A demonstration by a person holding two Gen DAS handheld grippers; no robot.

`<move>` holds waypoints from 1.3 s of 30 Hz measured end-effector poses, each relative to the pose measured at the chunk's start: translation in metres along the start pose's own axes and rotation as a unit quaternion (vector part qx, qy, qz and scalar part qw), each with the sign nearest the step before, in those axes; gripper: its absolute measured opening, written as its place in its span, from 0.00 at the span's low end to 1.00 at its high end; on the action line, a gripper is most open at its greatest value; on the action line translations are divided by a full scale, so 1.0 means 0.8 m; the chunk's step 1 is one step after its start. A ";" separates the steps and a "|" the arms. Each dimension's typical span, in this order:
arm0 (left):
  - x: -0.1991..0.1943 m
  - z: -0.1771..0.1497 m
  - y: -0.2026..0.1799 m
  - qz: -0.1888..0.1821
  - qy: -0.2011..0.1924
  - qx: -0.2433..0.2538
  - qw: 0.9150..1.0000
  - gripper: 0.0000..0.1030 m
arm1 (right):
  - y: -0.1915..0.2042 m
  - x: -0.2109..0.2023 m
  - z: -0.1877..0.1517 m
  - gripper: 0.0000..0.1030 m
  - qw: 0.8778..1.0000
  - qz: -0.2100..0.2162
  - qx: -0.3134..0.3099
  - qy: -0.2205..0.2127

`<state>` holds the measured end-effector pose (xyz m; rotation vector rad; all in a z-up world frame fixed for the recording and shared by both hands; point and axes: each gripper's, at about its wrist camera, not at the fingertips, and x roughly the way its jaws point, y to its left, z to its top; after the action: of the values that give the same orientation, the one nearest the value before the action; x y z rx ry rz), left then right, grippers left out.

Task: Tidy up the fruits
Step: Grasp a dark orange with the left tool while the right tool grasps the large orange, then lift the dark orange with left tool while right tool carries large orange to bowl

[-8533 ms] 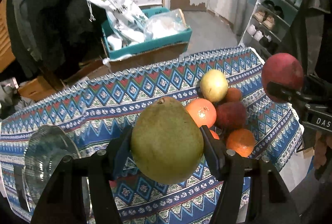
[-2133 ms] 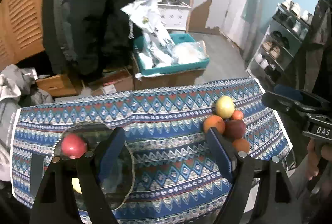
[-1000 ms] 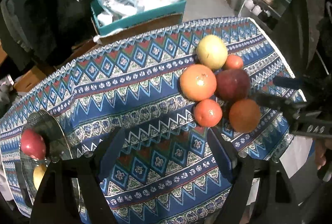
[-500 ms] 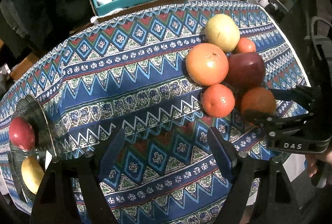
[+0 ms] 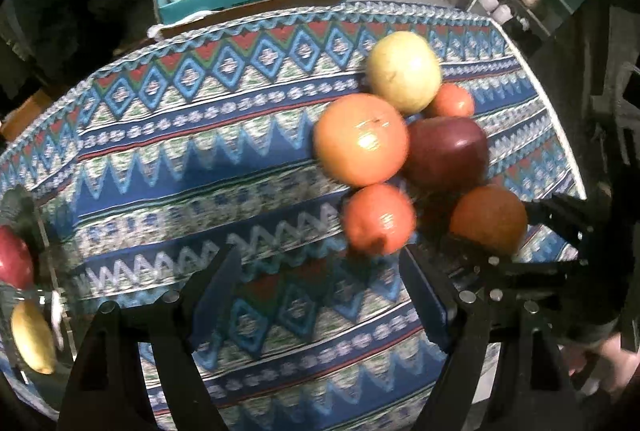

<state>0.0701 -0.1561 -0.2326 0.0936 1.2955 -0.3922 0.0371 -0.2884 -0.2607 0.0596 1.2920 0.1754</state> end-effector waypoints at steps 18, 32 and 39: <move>0.064 0.024 -0.037 -0.009 0.023 0.000 1.000 0.80 | -0.087 -0.028 -0.004 0.64 0.996 -0.015 0.072 -0.050; 0.067 0.015 -0.046 -0.019 0.015 0.040 0.999 0.47 | -0.083 -0.034 0.009 0.64 0.994 -0.016 0.076 -0.076; 0.035 0.014 -0.037 -0.026 -0.007 0.039 0.999 0.47 | -0.080 -0.051 0.015 0.64 0.992 -0.019 0.076 -0.095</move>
<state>0.0767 -0.1935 -0.2515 0.1232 1.2698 -0.4868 0.0444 -0.3578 -0.2275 0.1783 1.1136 0.0376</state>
